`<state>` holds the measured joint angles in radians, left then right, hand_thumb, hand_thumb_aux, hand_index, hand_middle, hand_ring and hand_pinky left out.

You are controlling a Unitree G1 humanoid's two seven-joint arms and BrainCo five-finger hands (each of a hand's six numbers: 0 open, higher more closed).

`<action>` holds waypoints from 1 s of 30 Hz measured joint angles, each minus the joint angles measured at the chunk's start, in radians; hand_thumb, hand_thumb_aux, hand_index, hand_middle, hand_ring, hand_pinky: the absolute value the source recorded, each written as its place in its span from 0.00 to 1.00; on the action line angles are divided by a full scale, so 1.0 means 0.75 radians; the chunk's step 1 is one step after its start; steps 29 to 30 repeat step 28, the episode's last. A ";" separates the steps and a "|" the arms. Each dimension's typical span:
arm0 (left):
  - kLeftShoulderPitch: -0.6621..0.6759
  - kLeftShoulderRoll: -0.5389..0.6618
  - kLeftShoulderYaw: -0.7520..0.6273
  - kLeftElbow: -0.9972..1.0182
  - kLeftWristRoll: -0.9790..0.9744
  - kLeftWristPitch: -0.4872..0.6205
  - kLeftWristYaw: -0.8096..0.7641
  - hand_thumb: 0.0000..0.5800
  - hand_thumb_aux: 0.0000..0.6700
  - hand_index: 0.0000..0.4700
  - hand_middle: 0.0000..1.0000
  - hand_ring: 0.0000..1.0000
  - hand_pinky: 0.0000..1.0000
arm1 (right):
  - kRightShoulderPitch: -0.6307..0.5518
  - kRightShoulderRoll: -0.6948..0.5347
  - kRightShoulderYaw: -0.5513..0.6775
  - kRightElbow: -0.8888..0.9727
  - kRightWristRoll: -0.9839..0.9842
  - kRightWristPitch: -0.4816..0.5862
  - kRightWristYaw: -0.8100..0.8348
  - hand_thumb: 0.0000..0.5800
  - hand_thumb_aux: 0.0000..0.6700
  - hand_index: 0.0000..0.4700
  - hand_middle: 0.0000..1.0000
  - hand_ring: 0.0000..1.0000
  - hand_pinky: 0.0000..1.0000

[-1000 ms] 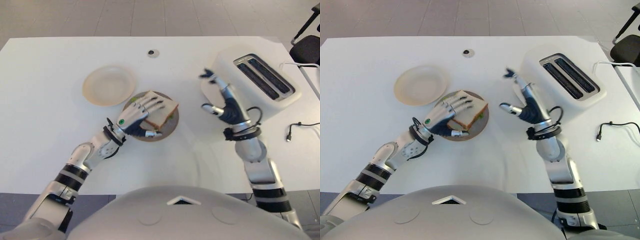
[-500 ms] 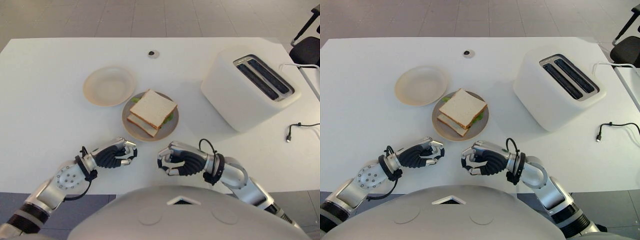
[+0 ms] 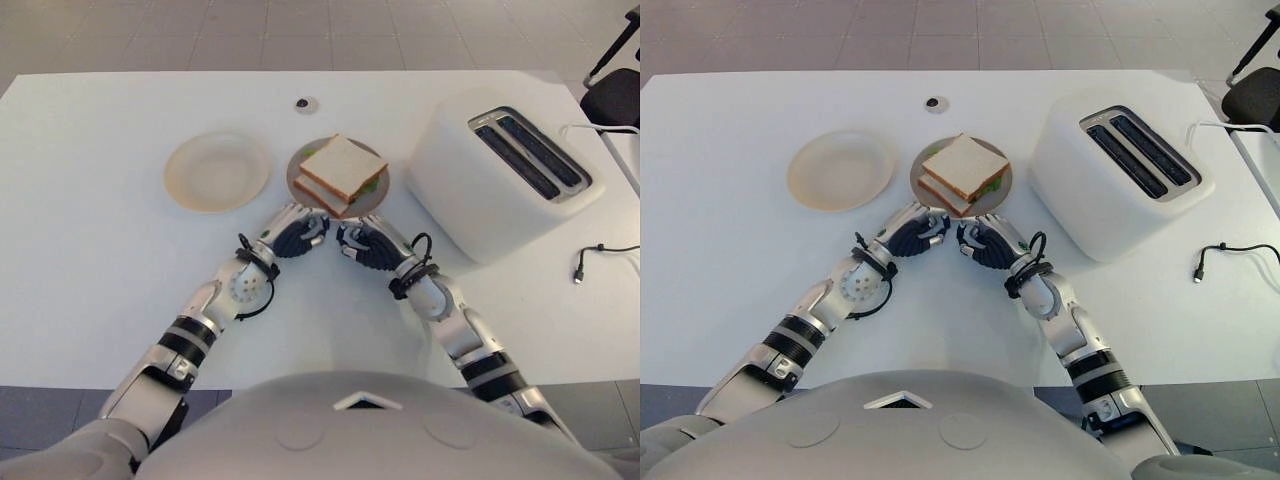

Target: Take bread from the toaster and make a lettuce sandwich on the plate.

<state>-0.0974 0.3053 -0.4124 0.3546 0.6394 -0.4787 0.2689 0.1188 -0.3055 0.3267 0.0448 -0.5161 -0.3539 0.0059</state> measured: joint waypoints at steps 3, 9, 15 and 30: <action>0.118 -0.021 0.076 -0.151 -0.400 -0.272 -0.031 0.00 0.00 0.00 0.00 0.00 0.00 | 0.046 0.066 -0.131 -0.170 0.192 -0.137 -0.103 0.00 0.00 0.00 0.00 0.00 0.00; 0.312 -0.123 0.091 -0.595 -1.053 -0.309 -0.218 0.00 0.00 0.00 0.00 0.00 0.00 | 0.047 0.173 -0.383 -0.247 0.316 -0.288 -0.318 0.00 0.00 0.00 0.00 0.00 0.00; 0.242 -0.250 0.256 -0.383 -0.911 -0.155 -0.132 0.00 0.00 0.00 0.00 0.00 0.00 | -0.014 0.267 -0.344 -0.023 0.479 -0.258 -0.216 0.00 0.00 0.00 0.00 0.00 0.00; 0.125 -0.311 0.452 -0.070 -0.756 -0.323 -0.116 0.00 0.00 0.00 0.00 0.00 0.00 | -0.095 0.405 -0.302 0.307 0.160 -0.608 -0.496 0.00 0.00 0.00 0.00 0.00 0.00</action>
